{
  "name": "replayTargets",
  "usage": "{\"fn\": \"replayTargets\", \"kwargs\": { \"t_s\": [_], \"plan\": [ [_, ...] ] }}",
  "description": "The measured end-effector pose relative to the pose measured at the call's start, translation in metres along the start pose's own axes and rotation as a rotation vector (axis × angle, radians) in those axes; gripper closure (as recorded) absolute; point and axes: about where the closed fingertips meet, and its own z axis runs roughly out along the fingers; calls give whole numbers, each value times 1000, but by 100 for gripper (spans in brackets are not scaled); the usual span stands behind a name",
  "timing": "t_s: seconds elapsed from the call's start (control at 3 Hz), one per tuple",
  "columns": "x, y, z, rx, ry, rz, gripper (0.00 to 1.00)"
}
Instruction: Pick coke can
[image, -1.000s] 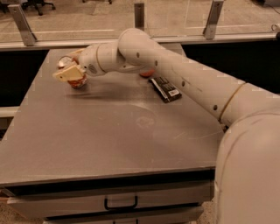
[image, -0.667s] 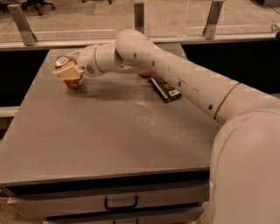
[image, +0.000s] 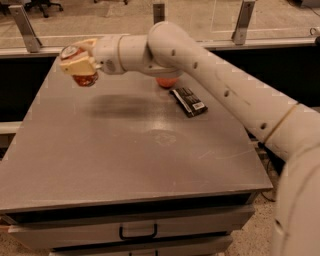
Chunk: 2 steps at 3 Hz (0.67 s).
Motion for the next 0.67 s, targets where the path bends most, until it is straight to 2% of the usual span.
{"fn": "replayTargets", "kwargs": {
  "t_s": [0.33, 0.67],
  "plan": [
    [-35, -6, -69, 57, -114, 18, 100],
    [-36, -13, -95, 93, -122, 25, 100]
  ]
}}
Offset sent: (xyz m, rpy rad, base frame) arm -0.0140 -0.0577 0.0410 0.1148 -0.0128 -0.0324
